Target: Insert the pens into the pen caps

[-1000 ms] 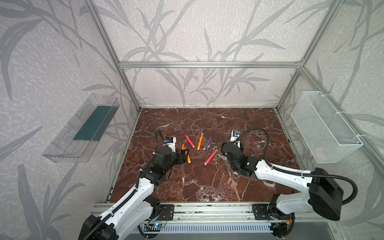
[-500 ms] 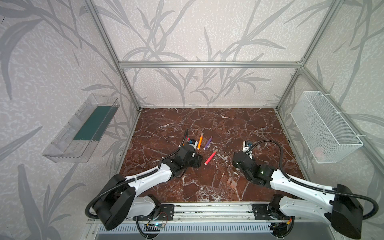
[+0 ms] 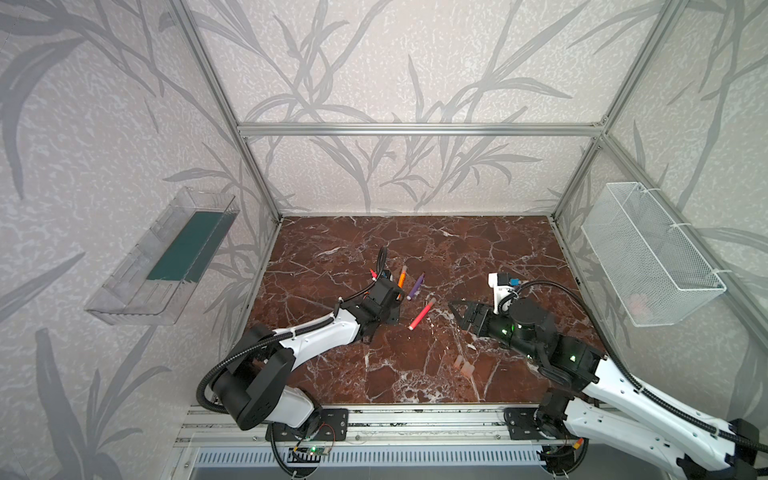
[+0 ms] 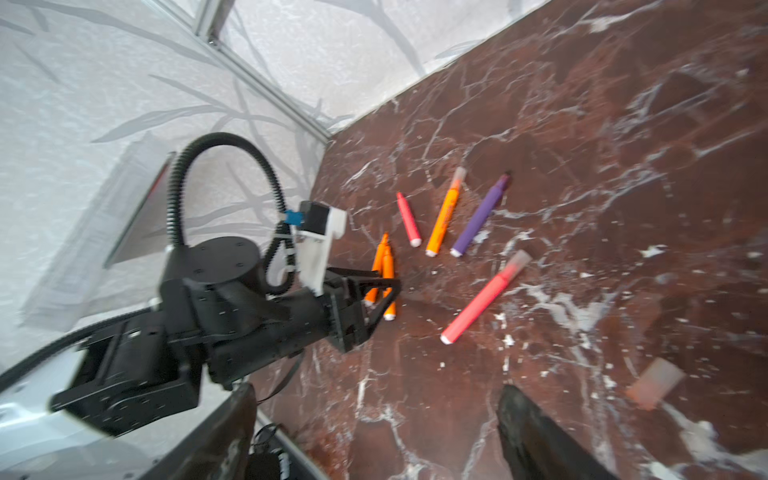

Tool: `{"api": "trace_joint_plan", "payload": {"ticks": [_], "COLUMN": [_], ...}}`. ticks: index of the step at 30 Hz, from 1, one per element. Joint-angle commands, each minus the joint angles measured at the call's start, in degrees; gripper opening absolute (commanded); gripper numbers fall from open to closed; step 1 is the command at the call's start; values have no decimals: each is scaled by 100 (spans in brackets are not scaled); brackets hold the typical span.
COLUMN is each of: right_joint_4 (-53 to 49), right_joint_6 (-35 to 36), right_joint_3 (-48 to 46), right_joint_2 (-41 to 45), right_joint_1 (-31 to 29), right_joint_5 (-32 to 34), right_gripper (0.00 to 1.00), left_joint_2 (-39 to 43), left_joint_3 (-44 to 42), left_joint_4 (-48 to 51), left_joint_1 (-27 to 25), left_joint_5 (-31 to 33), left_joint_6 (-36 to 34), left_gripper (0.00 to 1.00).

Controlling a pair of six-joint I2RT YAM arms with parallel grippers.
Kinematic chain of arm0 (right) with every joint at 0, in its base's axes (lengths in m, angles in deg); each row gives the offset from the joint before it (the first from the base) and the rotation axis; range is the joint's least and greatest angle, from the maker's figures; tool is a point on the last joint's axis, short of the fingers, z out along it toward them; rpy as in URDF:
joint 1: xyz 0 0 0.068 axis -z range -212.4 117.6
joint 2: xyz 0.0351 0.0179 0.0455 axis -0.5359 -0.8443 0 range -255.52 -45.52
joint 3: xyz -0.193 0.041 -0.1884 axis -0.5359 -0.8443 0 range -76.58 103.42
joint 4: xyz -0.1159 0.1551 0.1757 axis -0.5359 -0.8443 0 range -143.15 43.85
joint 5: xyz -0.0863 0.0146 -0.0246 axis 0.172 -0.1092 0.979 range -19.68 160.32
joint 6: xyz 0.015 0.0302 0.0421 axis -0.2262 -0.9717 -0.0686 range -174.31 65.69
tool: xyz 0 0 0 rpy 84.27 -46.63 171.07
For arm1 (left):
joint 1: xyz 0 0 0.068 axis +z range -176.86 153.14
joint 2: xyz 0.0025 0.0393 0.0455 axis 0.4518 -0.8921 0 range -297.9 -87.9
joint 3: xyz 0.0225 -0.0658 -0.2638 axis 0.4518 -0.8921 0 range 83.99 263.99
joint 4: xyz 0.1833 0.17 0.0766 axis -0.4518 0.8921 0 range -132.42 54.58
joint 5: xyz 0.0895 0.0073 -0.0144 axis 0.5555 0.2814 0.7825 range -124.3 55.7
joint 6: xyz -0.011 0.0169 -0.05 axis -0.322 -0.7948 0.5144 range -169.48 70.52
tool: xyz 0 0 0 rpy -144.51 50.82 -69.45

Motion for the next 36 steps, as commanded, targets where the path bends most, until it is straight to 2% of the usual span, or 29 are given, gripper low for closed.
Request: {"api": "trace_joint_plan", "payload": {"ticks": [1, 9, 17, 21, 25, 32, 36], "right_joint_4": [294, 465, -100, -479, -742, -1653, -2083], "right_joint_6": [-200, -152, -222, -277, -408, -624, -695], "right_joint_3": [134, 163, 210, 76, -47, 125, 86], "right_joint_2": [-120, -338, -268, 107, 620, 1331, 2009], "right_joint_1": [30, 32, 30, 41, 36, 37, 37], "right_joint_5": [-549, -444, -64, 486, 975, 1459, 1714], "right_gripper": [90, 94, 94, 98, 98, 99, 99], "left_joint_2": [134, -175, -224, -151, -50, 67, 115], "left_joint_3": [237, 705, 623, 551, 393, 338, 322], "left_joint_4": [207, 345, 215, 175, 82, 163, 164], "left_joint_1": [33, 64, 139, 166, 186, 189, 190], "left_joint_5": [319, 219, 64, 7, -37, -61, -13], "left_joint_6": [11, -202, -223, -208, -183, -176, -142], "left_gripper": [55, 55, 54, 54, 54, 54, 54]}}
